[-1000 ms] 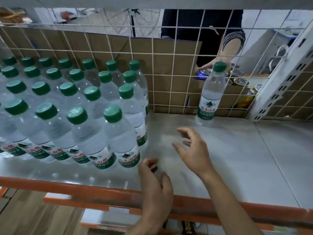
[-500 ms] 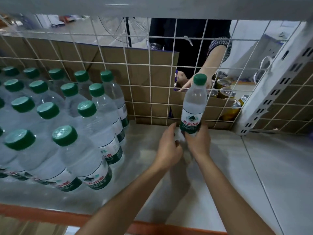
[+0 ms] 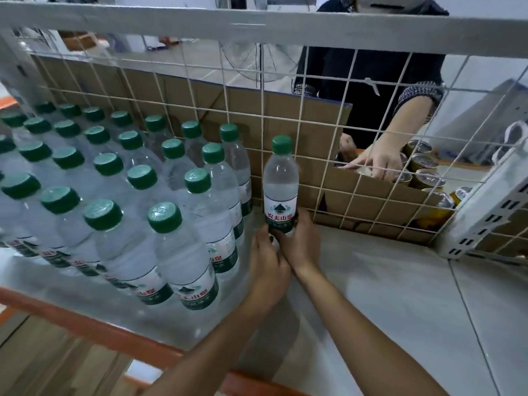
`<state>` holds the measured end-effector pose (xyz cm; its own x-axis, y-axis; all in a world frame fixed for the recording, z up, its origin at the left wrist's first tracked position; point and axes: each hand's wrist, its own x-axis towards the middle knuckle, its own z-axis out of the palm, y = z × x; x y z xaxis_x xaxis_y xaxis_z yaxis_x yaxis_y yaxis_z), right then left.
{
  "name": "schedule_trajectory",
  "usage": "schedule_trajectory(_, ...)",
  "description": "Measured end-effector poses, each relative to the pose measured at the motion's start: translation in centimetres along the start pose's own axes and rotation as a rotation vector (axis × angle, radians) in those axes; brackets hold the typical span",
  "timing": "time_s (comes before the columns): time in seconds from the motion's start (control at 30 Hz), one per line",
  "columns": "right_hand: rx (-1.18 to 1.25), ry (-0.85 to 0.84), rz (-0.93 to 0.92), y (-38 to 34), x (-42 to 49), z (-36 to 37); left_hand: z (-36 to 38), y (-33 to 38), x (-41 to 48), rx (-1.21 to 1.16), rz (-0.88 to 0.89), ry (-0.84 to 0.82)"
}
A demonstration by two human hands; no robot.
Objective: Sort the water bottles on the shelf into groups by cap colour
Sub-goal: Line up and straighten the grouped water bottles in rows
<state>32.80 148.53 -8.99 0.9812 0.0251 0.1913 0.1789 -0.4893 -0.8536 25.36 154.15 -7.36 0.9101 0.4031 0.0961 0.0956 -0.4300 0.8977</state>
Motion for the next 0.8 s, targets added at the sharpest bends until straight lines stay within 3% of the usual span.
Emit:
schedule_trajectory(0.23,-0.039,0.015,0.026,-1.2,0.7,2.3,-2.9,-1.9,-2.0,0.129,0.052,-0.053)
schedule_trajectory(0.43,-0.069,-0.035,0.060,-2.8,-1.7,1.5,-7.7,-2.9,-5.8,0.158,0.295,-0.174)
schedule_trajectory(0.5,-0.072,-0.110,0.049,-3.7,-5.1,0.4,-10.3,-3.9,-6.8,0.224,0.333,-0.201)
schedule_trajectory(0.67,-0.004,-0.499,-0.014,-7.2,-14.1,0.8,-17.6,-7.5,-8.1,0.302,0.339,-0.176)
schedule_trajectory(0.8,0.026,-0.187,-0.004,-8.1,-16.5,4.7,-21.5,-9.5,-7.4,0.367,0.192,-0.006)
